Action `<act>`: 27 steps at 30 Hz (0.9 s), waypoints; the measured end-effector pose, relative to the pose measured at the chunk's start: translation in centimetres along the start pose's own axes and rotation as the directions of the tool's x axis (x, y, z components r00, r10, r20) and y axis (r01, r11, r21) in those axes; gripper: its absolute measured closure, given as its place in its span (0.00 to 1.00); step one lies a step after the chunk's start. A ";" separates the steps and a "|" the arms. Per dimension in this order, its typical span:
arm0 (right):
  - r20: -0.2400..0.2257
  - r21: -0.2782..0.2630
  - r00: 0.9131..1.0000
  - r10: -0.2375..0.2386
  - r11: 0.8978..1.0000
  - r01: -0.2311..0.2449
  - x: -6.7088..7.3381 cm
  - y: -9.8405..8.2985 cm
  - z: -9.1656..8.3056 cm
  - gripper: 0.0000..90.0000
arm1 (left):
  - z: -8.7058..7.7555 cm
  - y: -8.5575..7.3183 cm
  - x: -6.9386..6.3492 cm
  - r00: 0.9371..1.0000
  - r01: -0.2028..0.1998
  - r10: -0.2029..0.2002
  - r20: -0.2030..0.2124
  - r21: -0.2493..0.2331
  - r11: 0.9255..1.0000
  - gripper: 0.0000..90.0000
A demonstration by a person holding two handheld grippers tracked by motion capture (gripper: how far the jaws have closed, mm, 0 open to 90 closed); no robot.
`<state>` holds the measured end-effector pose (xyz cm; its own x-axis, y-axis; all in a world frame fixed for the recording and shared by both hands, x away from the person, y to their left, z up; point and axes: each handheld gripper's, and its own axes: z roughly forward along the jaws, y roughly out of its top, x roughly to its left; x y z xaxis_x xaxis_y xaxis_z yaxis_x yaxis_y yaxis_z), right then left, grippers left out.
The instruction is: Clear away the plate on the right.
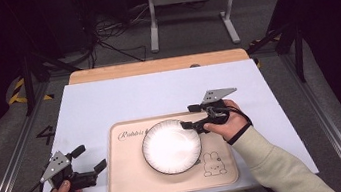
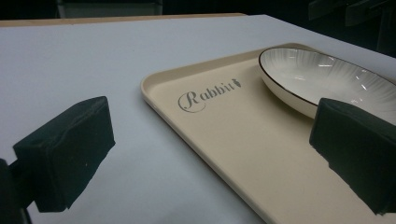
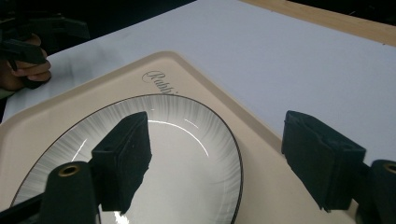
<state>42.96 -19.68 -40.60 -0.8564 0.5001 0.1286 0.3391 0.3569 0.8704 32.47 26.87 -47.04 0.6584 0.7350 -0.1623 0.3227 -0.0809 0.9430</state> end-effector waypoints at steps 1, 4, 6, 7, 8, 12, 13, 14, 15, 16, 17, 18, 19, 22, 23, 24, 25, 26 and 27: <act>0.001 -0.004 1.000 -0.003 1.000 0.003 0.0 0.0 -0.2 0.26 | 0.0 0.0 0.0 1.000 0.000 0.000 0.000 0.000 1.000 0.00; 0.004 -0.019 1.000 -0.013 1.000 0.013 -0.1 0.0 -0.8 0.24 | 0.0 0.0 0.0 1.000 0.001 -0.001 0.000 0.000 1.000 0.00; 0.009 -0.029 1.000 -0.016 0.999 0.016 -0.2 0.0 -1.3 0.24 | 0.0 0.0 0.0 1.000 0.000 0.000 0.000 0.000 1.000 0.00; 0.014 -0.033 1.000 -0.016 0.999 0.016 -0.2 0.0 -1.6 0.24 | 0.0 0.0 0.0 1.000 0.001 -0.001 0.001 0.000 1.000 0.00; 0.017 -0.038 1.000 -0.016 0.999 0.017 -0.2 0.0 -1.8 0.24 | 0.0 0.0 0.0 1.000 0.001 -0.001 0.000 -0.001 1.000 0.00; 0.022 -0.056 0.999 -0.027 0.998 0.028 -0.6 -0.4 -3.0 0.23 | 0.0 0.0 0.0 1.000 0.000 0.000 0.000 0.000 1.000 0.00; 0.028 -0.056 0.999 -0.027 0.998 0.028 -0.7 -0.5 -3.2 0.23 | 0.0 0.0 0.0 1.000 0.001 -0.001 0.001 0.000 1.000 0.00; 0.028 -0.059 0.999 -0.029 0.998 0.030 -0.8 -0.7 -3.5 0.22 | 0.0 0.0 0.0 1.000 0.001 -0.001 0.000 0.000 1.000 0.00; 0.029 -0.063 0.999 -0.028 0.998 0.030 -0.9 -0.8 -3.8 0.22 | 0.0 0.0 0.0 1.000 0.001 -0.001 -0.001 0.000 1.000 0.00; 0.033 -0.070 0.999 -0.031 0.997 0.033 -1.0 -0.9 -4.2 0.22 | 0.0 0.0 0.0 1.000 0.002 -0.002 -0.002 0.000 1.000 0.00; 0.036 -0.079 0.999 -0.031 0.996 0.034 -1.1 -1.0 -4.5 0.21 | 0.0 0.0 0.0 1.000 0.003 -0.003 -0.004 -0.003 1.000 0.00; 0.042 -0.088 0.999 -0.033 0.995 0.037 -1.2 -1.1 -4.9 0.21 | 0.0 0.0 0.0 1.000 0.000 0.000 -0.004 -0.002 1.000 0.00; 0.045 -0.097 0.998 -0.036 0.994 0.040 -1.3 -1.2 -5.2 0.21 | 0.0 0.0 0.0 1.000 0.001 -0.001 -0.005 -0.002 1.000 0.00; 0.056 -0.120 0.998 -0.038 0.992 0.044 -1.4 -1.4 -6.2 0.20 | 0.0 0.0 0.1 1.000 -0.001 0.001 -0.005 -0.002 1.000 0.00; 0.062 -0.127 0.997 -0.038 0.991 0.046 -1.4 -1.5 -6.6 0.20 | 0.0 0.0 0.1 1.000 -0.002 0.002 -0.005 -0.002 1.000 0.00; 0.067 -0.133 0.997 -0.042 0.990 0.051 -1.5 -1.6 -6.9 0.20 | 0.0 0.0 0.1 1.000 -0.002 0.002 -0.005 -0.002 1.000 0.00; 0.068 -0.135 0.997 -0.044 0.989 0.052 -1.5 -1.7 -7.2 0.20 | 0.0 0.0 0.1 1.000 -0.002 0.002 -0.004 -0.002 1.000 0.00; 0.075 -0.139 0.996 -0.044 0.989 0.055 -1.6 -1.9 -7.5 0.20 | 0.0 0.0 0.1 1.000 -0.002 0.002 -0.004 -0.002 1.000 0.00; 0.079 -0.144 0.996 -0.046 0.988 0.057 -1.6 -2.0 -7.7 0.20 | 0.0 0.0 0.1 1.000 -0.002 0.002 -0.004 -0.002 1.000 0.00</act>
<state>40.64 -27.33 -38.91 -0.8378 0.5436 0.0507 0.2302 0.2676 0.9356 32.53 26.90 -47.05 0.6563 0.7375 -0.1592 0.3200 -0.0811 0.9439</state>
